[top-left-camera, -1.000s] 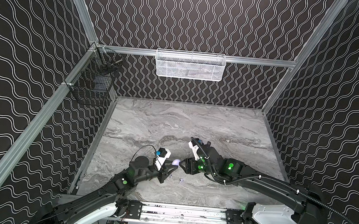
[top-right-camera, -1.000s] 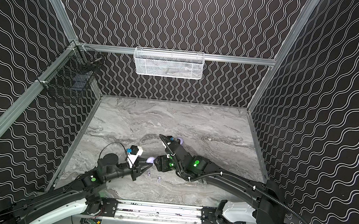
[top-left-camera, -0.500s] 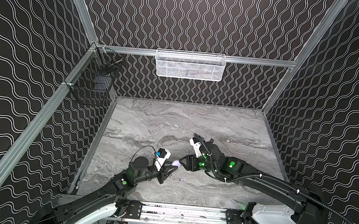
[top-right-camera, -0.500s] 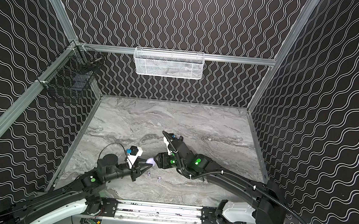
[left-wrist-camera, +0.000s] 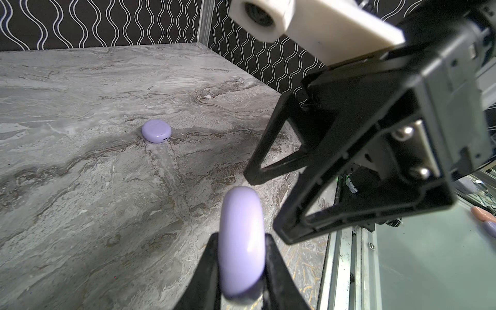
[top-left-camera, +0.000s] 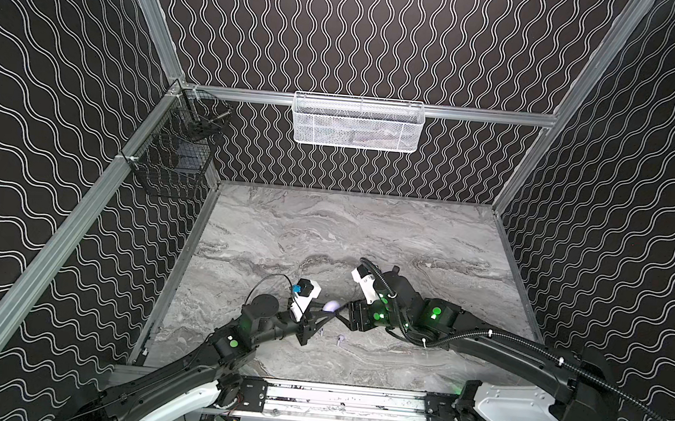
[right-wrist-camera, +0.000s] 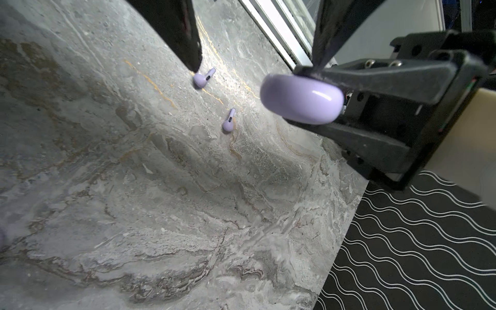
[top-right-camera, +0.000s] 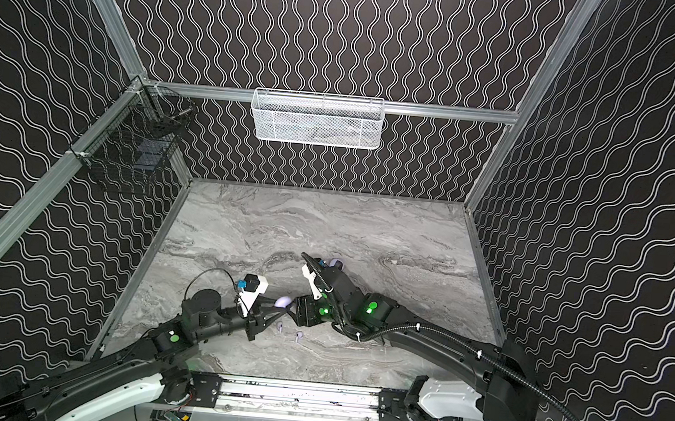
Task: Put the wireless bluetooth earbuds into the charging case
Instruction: 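Push the case lid open with the right gripper while the left holds the base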
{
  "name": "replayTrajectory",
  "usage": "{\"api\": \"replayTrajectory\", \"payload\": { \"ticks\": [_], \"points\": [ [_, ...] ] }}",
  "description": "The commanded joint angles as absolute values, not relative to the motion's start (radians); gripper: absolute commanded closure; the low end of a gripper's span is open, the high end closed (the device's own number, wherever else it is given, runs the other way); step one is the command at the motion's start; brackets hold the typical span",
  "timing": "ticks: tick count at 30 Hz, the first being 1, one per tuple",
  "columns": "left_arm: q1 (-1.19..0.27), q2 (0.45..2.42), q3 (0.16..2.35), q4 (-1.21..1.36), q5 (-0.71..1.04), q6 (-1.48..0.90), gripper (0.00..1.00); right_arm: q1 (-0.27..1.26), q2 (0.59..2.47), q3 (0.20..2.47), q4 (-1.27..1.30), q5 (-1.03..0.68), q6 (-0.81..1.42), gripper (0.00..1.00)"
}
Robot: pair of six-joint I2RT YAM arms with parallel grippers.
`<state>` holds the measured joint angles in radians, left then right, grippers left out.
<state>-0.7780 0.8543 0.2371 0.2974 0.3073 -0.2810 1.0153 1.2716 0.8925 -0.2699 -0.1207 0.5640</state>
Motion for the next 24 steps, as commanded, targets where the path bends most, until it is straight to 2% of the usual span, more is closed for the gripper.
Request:
{"api": "replayTrajectory", "payload": {
  "ticks": [1, 20, 24],
  "points": [
    [-0.778, 0.854, 0.243, 0.331, 0.313, -0.259, 0.82, 1.017, 1.289, 0.906, -0.253, -0.122, 0.558, 0.32],
    [-0.779, 0.850, 0.236, 0.348, 0.340, -0.253, 0.83, 0.948, 1.366, 0.968, -0.231, -0.145, 0.521, 0.32],
    [-0.778, 0.854, 0.243, 0.314, 0.299, -0.249, 0.82, 0.948, 1.323, 0.973, -0.267, -0.089, 0.530, 0.32]
  ]
}}
